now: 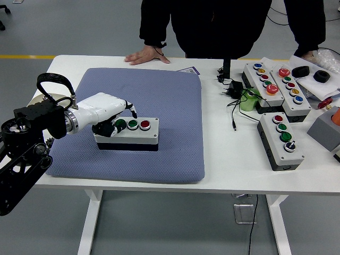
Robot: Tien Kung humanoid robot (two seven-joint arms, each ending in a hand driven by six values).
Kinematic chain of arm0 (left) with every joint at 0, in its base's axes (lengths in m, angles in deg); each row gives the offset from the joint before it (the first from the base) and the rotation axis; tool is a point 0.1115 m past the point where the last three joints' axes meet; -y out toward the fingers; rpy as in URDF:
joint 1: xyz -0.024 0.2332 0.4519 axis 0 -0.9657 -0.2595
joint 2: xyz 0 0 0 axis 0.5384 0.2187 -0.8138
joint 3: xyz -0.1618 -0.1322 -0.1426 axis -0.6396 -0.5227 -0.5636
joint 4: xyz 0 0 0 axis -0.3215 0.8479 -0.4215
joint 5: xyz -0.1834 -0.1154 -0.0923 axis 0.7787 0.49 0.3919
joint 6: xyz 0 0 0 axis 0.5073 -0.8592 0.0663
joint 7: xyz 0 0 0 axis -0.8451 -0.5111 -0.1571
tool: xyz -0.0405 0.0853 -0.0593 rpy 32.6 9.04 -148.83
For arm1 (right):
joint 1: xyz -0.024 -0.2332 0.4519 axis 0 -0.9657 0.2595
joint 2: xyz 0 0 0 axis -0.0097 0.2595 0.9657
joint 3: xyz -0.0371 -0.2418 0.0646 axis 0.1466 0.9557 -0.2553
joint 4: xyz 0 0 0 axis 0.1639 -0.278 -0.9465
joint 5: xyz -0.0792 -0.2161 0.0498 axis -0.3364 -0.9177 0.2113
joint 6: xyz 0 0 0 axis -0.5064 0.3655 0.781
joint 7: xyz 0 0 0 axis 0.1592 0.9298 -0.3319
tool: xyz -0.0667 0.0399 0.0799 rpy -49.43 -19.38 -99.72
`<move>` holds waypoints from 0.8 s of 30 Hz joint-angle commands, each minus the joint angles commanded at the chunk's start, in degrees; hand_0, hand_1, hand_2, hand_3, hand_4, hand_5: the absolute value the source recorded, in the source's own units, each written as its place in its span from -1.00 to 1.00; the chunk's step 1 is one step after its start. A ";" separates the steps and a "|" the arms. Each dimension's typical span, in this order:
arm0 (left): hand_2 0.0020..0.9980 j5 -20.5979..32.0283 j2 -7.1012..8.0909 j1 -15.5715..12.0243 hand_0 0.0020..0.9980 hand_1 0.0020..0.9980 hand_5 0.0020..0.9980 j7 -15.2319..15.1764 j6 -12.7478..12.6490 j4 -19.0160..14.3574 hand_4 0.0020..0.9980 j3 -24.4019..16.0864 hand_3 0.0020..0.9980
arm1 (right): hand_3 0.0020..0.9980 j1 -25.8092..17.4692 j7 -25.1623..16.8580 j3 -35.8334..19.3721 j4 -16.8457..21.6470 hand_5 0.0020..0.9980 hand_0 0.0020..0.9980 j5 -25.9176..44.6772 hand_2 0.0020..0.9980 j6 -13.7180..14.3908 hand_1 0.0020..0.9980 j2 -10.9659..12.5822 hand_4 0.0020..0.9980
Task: Pick up the button,place it on the desk,press the button,press the button
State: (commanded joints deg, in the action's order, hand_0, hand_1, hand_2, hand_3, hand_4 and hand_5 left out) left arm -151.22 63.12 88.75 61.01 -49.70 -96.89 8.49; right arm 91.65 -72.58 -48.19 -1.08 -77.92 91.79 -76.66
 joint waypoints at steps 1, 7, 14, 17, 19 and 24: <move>-0.93 -0.25 0.06 0.01 -1.00 -1.00 -1.00 -0.02 0.11 0.23 -0.01 0.07 0.34 | 0.19 0.01 -0.01 0.02 0.00 -0.70 0.54 0.01 0.48 0.00 0.47 0.01 -0.60; -0.93 -0.24 0.14 0.11 -0.99 -1.00 -1.00 -0.28 0.53 2.60 0.02 0.76 0.34 | 0.19 0.15 0.00 -0.13 0.00 -0.70 0.54 -0.22 0.48 0.01 0.47 0.01 -0.60; -0.94 0.13 0.24 0.58 -0.99 -1.00 -1.00 -0.37 0.59 3.68 0.06 2.06 0.34 | 0.19 0.21 0.11 -0.28 0.00 -0.70 0.54 -0.40 0.48 -0.02 0.47 -0.04 -0.60; -0.94 0.05 0.20 0.77 -0.99 -1.00 -1.00 -0.33 0.75 3.98 0.06 2.89 0.34 | 0.19 0.22 0.16 -0.55 0.00 -0.70 0.54 -0.76 0.48 -0.03 0.47 -0.06 -0.60; -0.94 -0.19 0.27 0.92 -0.99 -1.00 -1.00 -0.29 0.86 4.18 0.06 3.64 0.34 | 0.19 0.26 0.15 -0.52 0.00 -0.70 0.54 -0.76 0.48 -0.02 0.47 -0.08 -0.60; -0.94 0.18 0.43 0.97 -0.99 -1.00 -1.00 -0.38 0.64 3.92 0.06 3.42 0.35 | 0.19 0.37 0.06 -0.47 0.00 -0.70 0.54 -0.62 0.48 -0.01 0.47 -0.07 -0.60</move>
State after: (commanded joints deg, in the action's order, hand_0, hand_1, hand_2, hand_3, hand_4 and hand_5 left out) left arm -151.04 63.55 89.71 60.63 -49.05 -92.98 11.90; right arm 92.02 -72.52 -48.66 -1.08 -78.55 91.78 -76.73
